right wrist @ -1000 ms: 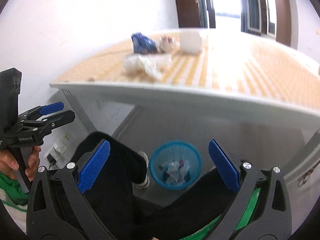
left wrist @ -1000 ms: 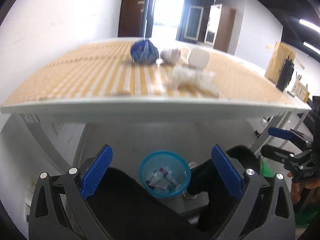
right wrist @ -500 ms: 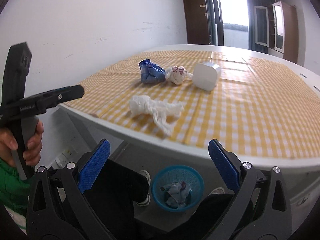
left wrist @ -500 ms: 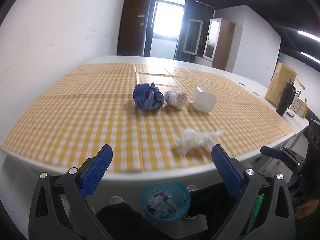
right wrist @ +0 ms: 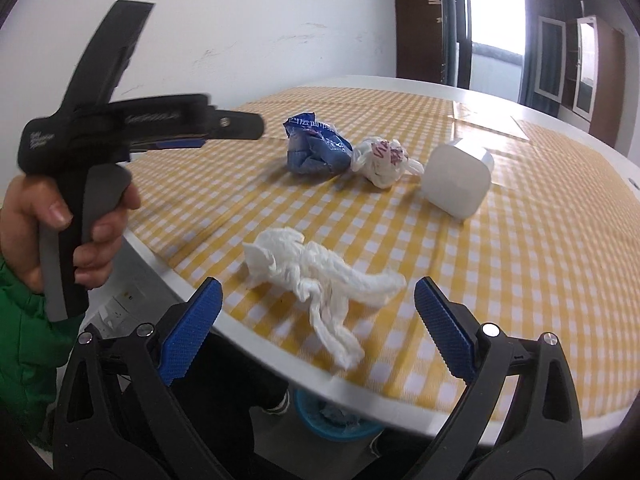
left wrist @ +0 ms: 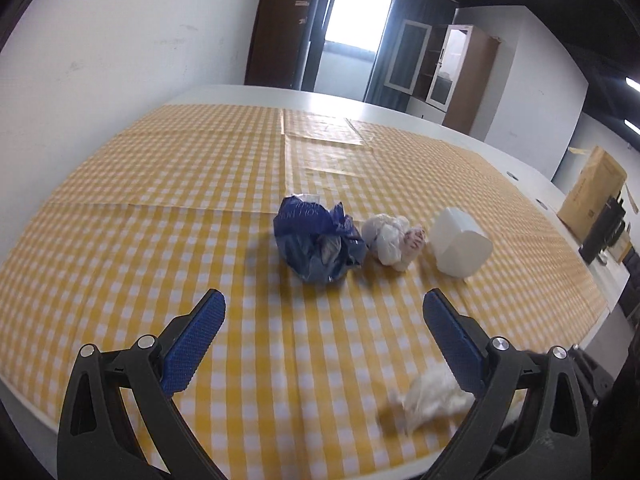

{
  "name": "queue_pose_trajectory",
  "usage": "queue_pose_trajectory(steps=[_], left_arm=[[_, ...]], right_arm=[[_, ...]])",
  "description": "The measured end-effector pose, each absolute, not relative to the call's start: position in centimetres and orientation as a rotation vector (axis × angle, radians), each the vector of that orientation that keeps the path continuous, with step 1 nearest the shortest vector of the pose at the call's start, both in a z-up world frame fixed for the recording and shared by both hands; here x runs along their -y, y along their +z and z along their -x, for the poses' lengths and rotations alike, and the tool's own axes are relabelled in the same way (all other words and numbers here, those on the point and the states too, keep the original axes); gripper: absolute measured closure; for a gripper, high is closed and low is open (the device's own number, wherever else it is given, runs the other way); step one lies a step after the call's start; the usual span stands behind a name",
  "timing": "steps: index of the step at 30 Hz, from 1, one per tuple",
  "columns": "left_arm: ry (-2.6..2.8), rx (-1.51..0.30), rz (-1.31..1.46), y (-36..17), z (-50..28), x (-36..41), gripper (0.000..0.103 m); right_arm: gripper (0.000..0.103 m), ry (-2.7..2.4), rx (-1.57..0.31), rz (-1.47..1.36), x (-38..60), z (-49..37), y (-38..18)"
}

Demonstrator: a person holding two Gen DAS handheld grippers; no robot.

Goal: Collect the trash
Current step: 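Grasp the blue tissue bag with the left tool while the right tool grasps white tissue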

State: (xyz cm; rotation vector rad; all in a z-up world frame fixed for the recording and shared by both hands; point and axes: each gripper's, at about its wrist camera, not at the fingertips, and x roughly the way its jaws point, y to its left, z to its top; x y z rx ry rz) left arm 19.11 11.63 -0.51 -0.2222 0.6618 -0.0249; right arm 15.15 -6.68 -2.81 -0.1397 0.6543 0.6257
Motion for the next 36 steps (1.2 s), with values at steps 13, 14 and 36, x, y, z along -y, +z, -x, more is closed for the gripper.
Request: queue_pose_trajectory(steps=[13,14,36], left_arm=[[-0.017,-0.755,0.287,-2.1,-26.5,-12.2,0.012],[-0.015,-0.762,0.287,-2.3,-26.9,-12.2,0.015],[-0.1,-0.587,0.321,0.1,-14.6,-8.7,0.079]], right_arm=[[0.052,0.674,-0.756,0.191,4.4,-18.2,-4.7],[0.061,0.674,-0.76,0.188,4.4,-18.2,-4.9],[0.089,0.604,-0.62,-0.036,11.0,-12.9,-2.5]])
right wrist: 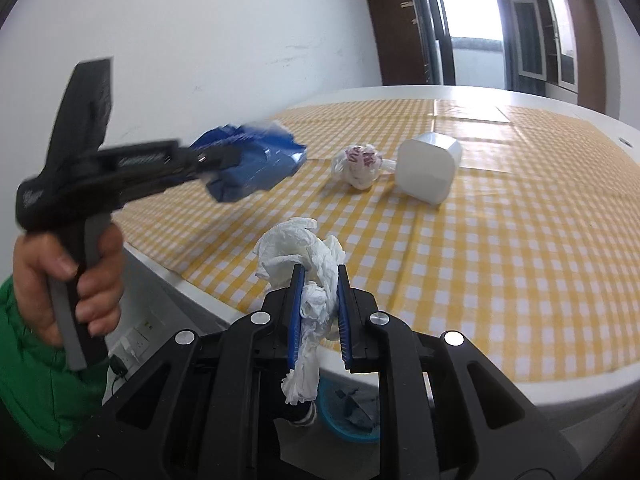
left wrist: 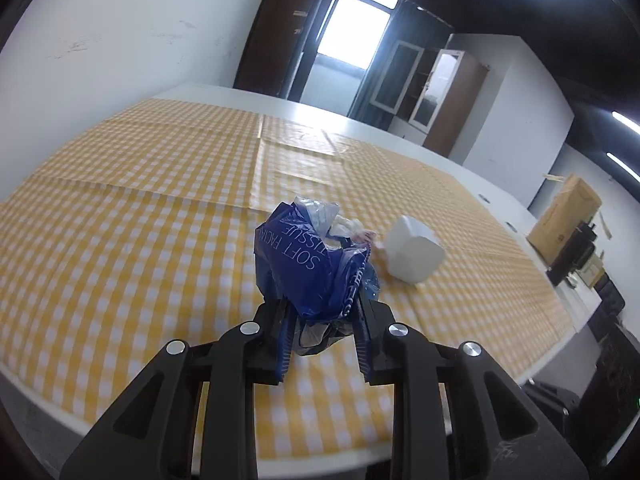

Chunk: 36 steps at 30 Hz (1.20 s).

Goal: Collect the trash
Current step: 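Grasp the blue tissue bag with the left tool while the right tool grasps white tissue, then lift both held items and carry them down over the wastebasket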

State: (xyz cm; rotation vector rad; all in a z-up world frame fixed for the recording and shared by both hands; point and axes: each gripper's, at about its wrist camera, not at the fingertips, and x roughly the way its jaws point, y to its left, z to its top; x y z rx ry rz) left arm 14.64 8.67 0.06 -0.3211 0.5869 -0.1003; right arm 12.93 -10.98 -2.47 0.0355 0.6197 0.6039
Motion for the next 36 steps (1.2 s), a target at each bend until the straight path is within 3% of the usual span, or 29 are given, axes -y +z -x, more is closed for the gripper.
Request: queue_pose_trajectory(steps=[22,36], left_arm=[[-0.323,-0.614,0.181,-2.7,0.5,-2.9,0.078],[-0.307,-0.811,0.181,-11.3,0.7,-2.3,0.078]], right_arm=[[0.089,0.558,-0.702,-0.01,16.5,-4.1,-5.8],[0.089,0.604,-0.899,0.003,14.7,-3.2,-12.8]])
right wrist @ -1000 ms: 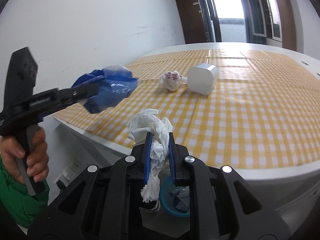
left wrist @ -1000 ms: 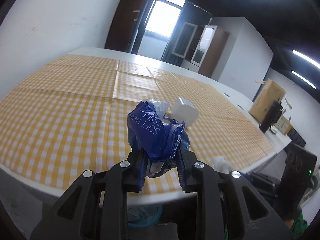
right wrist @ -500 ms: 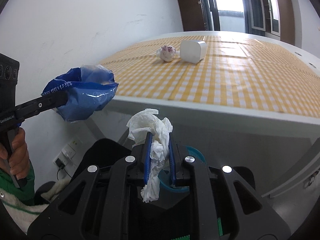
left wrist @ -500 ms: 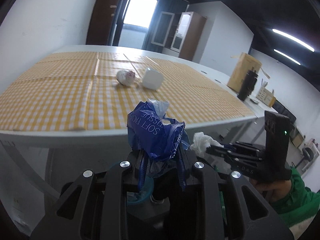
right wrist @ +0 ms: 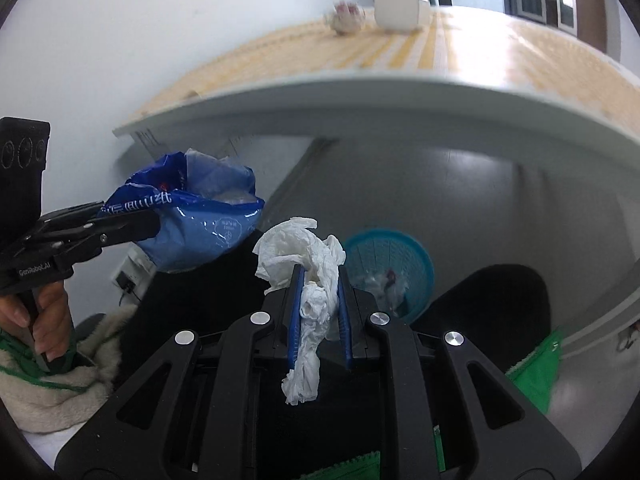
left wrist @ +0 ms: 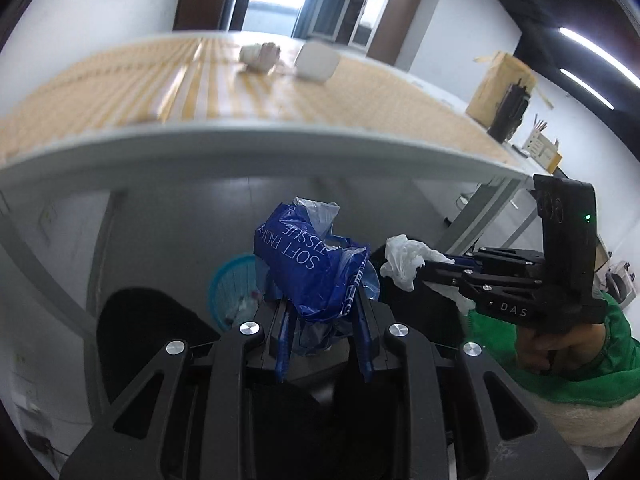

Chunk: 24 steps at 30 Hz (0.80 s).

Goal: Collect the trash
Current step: 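Lift both held items and carry them down over the wastebasket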

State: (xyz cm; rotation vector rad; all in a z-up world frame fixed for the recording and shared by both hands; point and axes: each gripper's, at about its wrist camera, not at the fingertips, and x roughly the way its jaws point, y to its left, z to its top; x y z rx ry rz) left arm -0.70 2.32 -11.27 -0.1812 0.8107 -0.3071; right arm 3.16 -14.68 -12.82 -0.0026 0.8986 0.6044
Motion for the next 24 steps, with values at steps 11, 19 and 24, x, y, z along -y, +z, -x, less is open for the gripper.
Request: queue_pose_trajectory(steps=[11,19,24], left_arm=[[-0.278,-0.974,0.21,-18.8,-4.0,-2.4,0.078],[-0.231,-1.058,0.254,-22.6,-7.2,-3.4,0.078],[-0.212,-1.098,0.273,-24.1,-9.1,-3.9,0.078]], right_arm=[[0.089,0.493,-1.076,-0.02,12.7,-8.5,-20.6],[0.089,0.469,-1.129,0.0,11.5,-11.1,-23.1],[0.089,0.448,-1.17,0.02,10.0,-12.9,-24.6]])
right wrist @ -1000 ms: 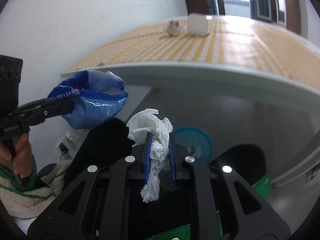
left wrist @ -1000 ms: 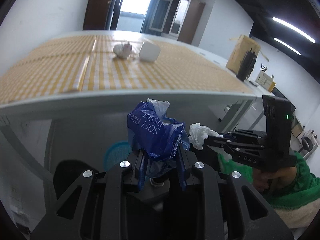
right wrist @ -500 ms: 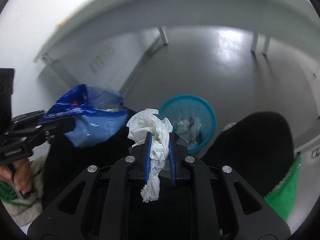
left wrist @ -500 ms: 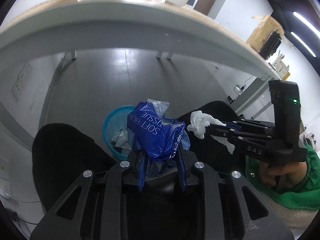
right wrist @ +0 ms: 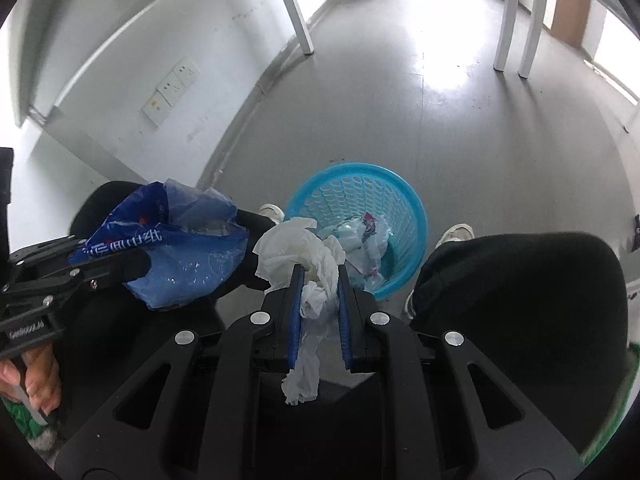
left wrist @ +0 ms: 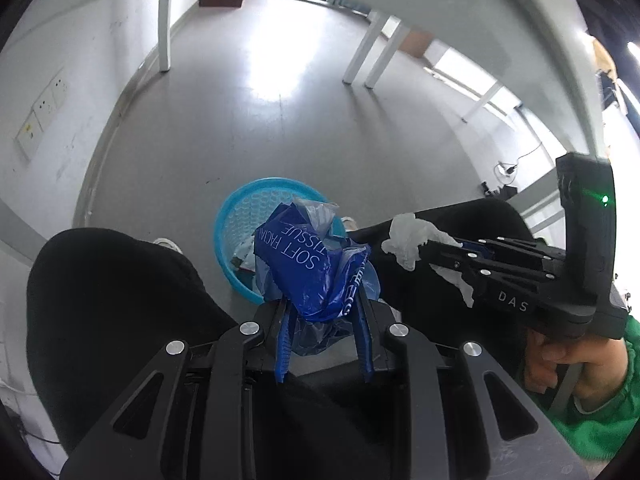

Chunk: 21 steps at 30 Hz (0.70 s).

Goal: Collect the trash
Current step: 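Lift both held items and carry them down over the wastebasket, then open the left tool into the wastebasket while the right tool releases the tissue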

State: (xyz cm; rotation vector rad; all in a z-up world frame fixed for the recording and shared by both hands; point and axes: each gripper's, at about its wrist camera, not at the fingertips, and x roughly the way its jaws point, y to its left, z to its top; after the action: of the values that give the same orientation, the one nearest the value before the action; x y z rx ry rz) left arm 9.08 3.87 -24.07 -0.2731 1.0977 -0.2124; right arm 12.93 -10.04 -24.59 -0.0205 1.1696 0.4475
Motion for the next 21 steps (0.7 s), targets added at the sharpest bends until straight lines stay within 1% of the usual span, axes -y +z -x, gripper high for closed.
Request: queue_pose_trajectory(steps=[4,7,10,21], left_arm=[[-0.194,-1.117,0.294,-25.2,-10.4,-4.1,0.078],[-0.162,-1.146,0.397,-26.4,-11.7,-5.2,0.078],[-0.124,-1.182,0.427,-27.6,-12.5,-5.4,0.078],[-0.047,-1.264,0.422,-31.5,-18.2,-5.3,0.078]], right_arm=[[0.089,0.453,-1.207,0.032,9.2,-14.2,-26.0],[0.088,0.435,-1.223,0.039,9.0,-15.5,-27.2],[0.088,0.429,-1.258,0.028,9.0,-16.6,-28.3],[0.088,0.387,-1.372,0.012,8.2,-21.2,-32.9]])
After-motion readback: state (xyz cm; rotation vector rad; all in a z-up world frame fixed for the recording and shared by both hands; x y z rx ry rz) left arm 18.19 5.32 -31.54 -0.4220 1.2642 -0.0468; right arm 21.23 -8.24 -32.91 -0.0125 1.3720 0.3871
